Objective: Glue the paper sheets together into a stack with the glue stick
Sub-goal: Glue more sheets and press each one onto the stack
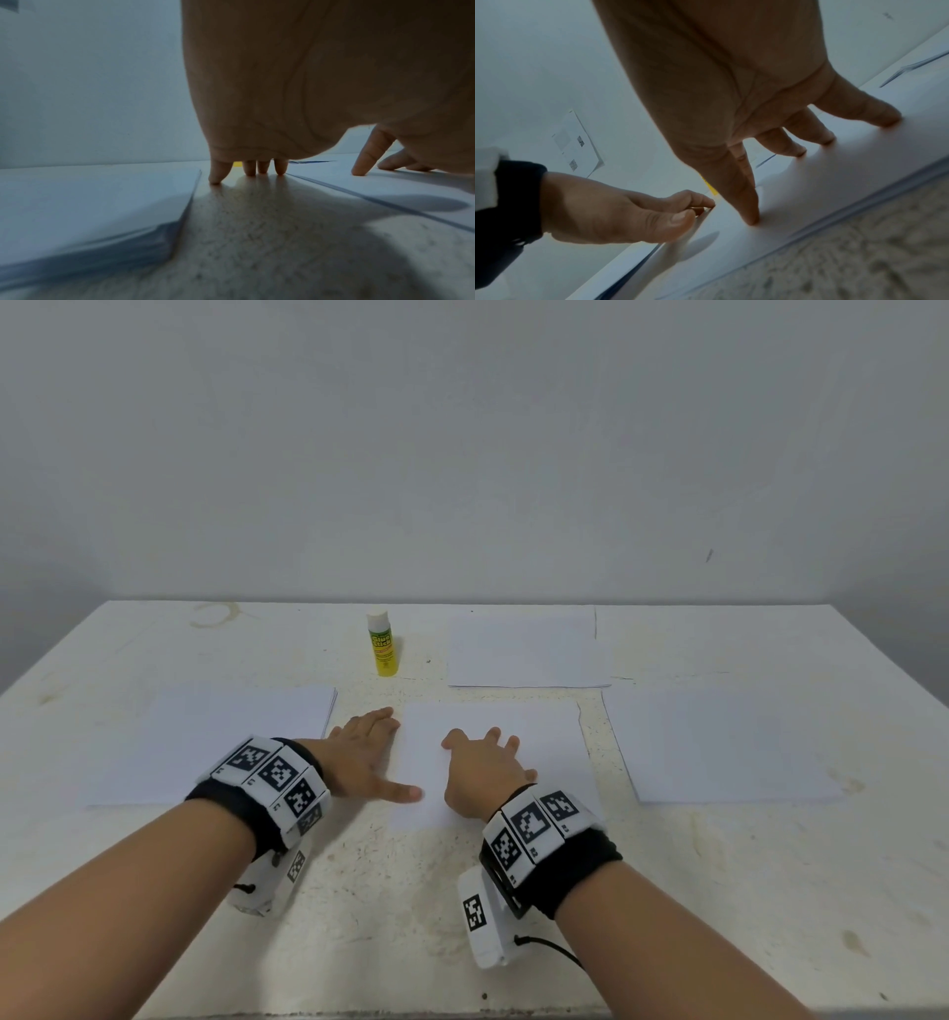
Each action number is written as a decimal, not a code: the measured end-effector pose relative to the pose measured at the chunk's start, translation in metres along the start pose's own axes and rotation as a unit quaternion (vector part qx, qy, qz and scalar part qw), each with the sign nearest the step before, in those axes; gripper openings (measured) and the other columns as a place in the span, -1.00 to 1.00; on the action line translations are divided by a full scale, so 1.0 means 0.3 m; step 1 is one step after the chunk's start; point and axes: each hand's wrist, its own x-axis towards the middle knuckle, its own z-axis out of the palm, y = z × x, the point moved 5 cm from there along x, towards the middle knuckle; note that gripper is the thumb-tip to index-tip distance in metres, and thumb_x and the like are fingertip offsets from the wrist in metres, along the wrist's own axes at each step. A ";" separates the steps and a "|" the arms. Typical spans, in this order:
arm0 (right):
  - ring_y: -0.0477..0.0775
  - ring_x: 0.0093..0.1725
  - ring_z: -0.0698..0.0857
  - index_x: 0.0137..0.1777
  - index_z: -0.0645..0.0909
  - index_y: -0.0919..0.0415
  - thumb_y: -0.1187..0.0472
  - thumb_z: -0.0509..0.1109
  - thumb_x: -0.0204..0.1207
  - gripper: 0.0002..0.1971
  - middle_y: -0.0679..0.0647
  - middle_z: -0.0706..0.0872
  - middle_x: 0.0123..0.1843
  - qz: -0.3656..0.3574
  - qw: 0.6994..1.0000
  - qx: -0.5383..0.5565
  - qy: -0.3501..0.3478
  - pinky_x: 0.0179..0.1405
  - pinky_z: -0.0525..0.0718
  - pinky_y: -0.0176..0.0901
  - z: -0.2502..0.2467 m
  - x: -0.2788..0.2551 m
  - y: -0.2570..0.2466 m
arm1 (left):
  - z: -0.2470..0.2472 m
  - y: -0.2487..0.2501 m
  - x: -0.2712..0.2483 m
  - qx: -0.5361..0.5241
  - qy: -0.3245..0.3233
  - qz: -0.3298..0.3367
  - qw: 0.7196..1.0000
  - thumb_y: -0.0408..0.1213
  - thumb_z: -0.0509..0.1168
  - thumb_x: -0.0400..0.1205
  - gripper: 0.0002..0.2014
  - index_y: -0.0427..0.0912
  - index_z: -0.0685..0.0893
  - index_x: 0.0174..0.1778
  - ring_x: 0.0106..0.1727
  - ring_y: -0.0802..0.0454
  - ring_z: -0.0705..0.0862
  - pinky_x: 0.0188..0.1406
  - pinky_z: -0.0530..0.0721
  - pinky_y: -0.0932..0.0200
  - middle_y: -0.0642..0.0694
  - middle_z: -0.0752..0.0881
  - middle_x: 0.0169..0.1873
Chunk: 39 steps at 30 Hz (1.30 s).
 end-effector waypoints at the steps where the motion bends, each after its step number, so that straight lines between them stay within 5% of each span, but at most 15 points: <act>1: 0.41 0.63 -0.04 0.59 0.18 -0.05 0.28 0.14 0.59 -0.42 0.30 0.04 0.64 -0.001 1.000 -0.001 0.002 0.44 0.23 0.51 -0.001 0.000 0.000 | -0.001 0.003 0.001 0.003 0.005 0.002 1.000 0.38 0.22 0.50 0.08 -0.23 -0.18 0.67 0.69 -0.08 -0.15 0.66 -0.03 -0.18 -0.08 -0.24 0.67; 7: 0.42 0.61 0.03 0.59 0.17 -0.06 0.32 0.12 0.57 -0.40 0.31 0.08 0.61 -0.003 1.000 -0.017 0.003 0.40 0.34 0.48 -0.004 -0.001 -0.004 | -0.001 0.025 0.013 0.045 0.022 0.024 0.998 0.38 0.40 0.35 0.28 -0.18 -0.29 0.67 0.67 -0.14 -0.14 0.60 0.13 -0.30 -0.01 -0.40 0.63; 11: 0.46 0.49 0.25 0.58 0.16 0.06 0.26 0.20 0.60 -0.44 0.42 0.21 0.52 -0.007 0.994 -0.108 0.020 0.32 0.50 0.37 -0.011 -0.007 -0.023 | 0.001 0.043 0.013 0.120 0.001 0.019 0.993 0.40 0.30 0.42 0.25 -0.25 -0.36 0.65 0.68 -0.15 -0.26 0.64 -0.03 -0.25 -0.12 -0.38 0.65; 16: 0.31 0.55 0.24 0.58 0.16 0.22 0.24 0.23 0.59 -0.42 0.28 0.26 0.55 -0.041 0.975 -0.208 0.058 0.48 0.26 0.38 -0.033 0.022 -0.081 | -0.012 0.061 0.014 0.184 0.008 0.023 0.983 0.43 0.25 0.42 0.27 -0.39 -0.33 0.63 0.66 -0.11 -0.36 0.63 -0.17 -0.17 -0.26 -0.33 0.65; 19: 0.13 0.68 0.00 0.67 0.01 0.25 0.30 0.31 0.56 -0.25 0.14 0.03 0.70 -0.121 0.972 -0.201 0.017 0.61 0.05 0.31 -0.028 0.055 -0.100 | -0.009 0.059 0.010 0.180 -0.001 0.021 0.983 0.43 0.25 0.42 0.27 -0.39 -0.35 0.62 0.67 -0.08 -0.36 0.64 -0.14 -0.16 -0.25 -0.34 0.65; 21: 0.10 0.68 0.06 0.70 -0.05 0.19 0.23 0.43 0.52 -0.13 0.08 0.03 0.71 -0.139 0.973 -0.182 -0.015 0.63 0.02 0.29 -0.048 0.059 -0.072 | -0.010 0.061 0.006 0.184 0.000 0.021 0.983 0.43 0.24 0.42 0.27 -0.40 -0.35 0.62 0.67 -0.07 -0.34 0.64 -0.11 -0.16 -0.25 -0.32 0.65; 24: 0.13 0.59 0.29 0.70 -0.04 0.11 -0.02 0.53 0.45 -0.02 0.06 0.23 0.67 -0.126 0.982 -0.136 -0.018 0.62 0.12 0.19 -0.108 0.032 0.018 | -0.018 0.072 0.004 0.200 0.003 0.016 0.980 0.45 0.24 0.40 0.29 -0.43 -0.32 0.62 0.68 -0.07 -0.31 0.64 -0.08 -0.18 -0.27 -0.28 0.66; 31: 0.18 0.48 0.44 0.65 0.06 0.05 -0.19 0.52 0.38 -0.04 0.12 0.44 0.53 -0.033 0.997 -0.076 0.009 0.52 0.31 0.12 -0.217 0.029 0.311 | -0.014 0.067 0.003 0.200 -0.007 0.017 0.980 0.46 0.21 0.40 0.29 -0.44 -0.34 0.61 0.67 -0.08 -0.33 0.63 -0.09 -0.20 -0.28 -0.30 0.65; 35: 0.18 0.47 0.46 0.63 0.11 0.12 -0.23 0.47 0.41 -0.08 0.12 0.48 0.50 -0.014 0.994 -0.106 0.014 0.57 0.20 0.17 -0.223 0.032 0.324 | -0.010 0.063 0.008 0.192 -0.007 0.017 0.981 0.46 0.21 0.41 0.28 -0.42 -0.35 0.61 0.67 -0.06 -0.35 0.63 -0.08 -0.22 -0.26 -0.32 0.65; 39: 0.17 0.42 0.52 0.50 0.33 0.33 -0.30 0.20 0.57 -0.25 0.18 0.56 0.42 -0.016 0.980 -0.191 0.044 0.61 -0.03 0.29 -0.205 0.029 0.182 | -0.006 0.058 0.011 0.190 -0.008 0.017 0.982 0.46 0.21 0.40 0.29 -0.41 -0.36 0.61 0.67 -0.07 -0.35 0.63 -0.06 -0.23 -0.26 -0.33 0.65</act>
